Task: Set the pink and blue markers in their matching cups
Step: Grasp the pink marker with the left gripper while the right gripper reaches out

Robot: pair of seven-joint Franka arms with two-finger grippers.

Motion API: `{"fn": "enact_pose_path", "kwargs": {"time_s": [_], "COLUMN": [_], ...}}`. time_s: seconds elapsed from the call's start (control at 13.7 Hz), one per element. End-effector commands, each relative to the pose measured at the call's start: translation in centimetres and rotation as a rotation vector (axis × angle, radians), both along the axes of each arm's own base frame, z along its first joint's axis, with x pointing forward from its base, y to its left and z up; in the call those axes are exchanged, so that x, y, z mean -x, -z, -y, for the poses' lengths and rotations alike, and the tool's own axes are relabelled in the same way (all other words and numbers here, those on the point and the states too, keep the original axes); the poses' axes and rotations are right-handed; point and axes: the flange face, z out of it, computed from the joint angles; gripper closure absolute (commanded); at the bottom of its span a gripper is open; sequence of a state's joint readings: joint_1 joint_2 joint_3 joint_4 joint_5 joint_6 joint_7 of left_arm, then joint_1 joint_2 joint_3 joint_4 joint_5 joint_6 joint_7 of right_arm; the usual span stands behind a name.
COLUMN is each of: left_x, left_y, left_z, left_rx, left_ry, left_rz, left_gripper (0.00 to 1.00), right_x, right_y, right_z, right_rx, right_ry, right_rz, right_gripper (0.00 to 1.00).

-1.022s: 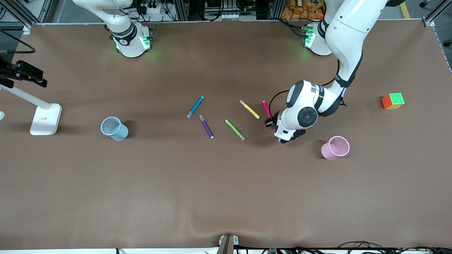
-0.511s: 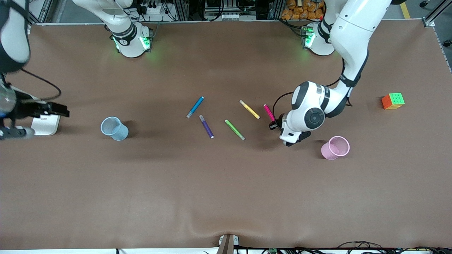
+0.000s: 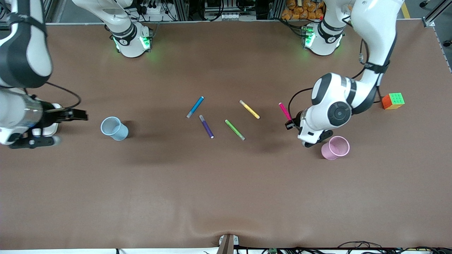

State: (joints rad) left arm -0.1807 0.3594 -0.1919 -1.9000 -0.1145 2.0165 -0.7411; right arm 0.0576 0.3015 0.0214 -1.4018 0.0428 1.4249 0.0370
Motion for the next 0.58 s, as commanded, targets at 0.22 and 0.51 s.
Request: {"fn": "enact_pose_path", "kwargs": {"time_s": [0.22, 0.51], "left_x": [-3.4, -5.4], "left_y": [-10.3, -15.5], "left_z": [-3.8, -5.4], "left_rx": [-0.036, -0.154], "left_ry": [-0.063, -0.001], "left_rz": [0.093, 0.232], "left_gripper": [1.0, 1.0], "right_x": [2.8, 5.4], "right_y": [2.3, 8.7], "right_z": [-11.2, -17.5], "right_rx": [0.007, 0.084], "right_ry": [0.204, 0.396], "right_rz": [-0.08, -0.094], "right_gripper": [0.0, 0.0]}}
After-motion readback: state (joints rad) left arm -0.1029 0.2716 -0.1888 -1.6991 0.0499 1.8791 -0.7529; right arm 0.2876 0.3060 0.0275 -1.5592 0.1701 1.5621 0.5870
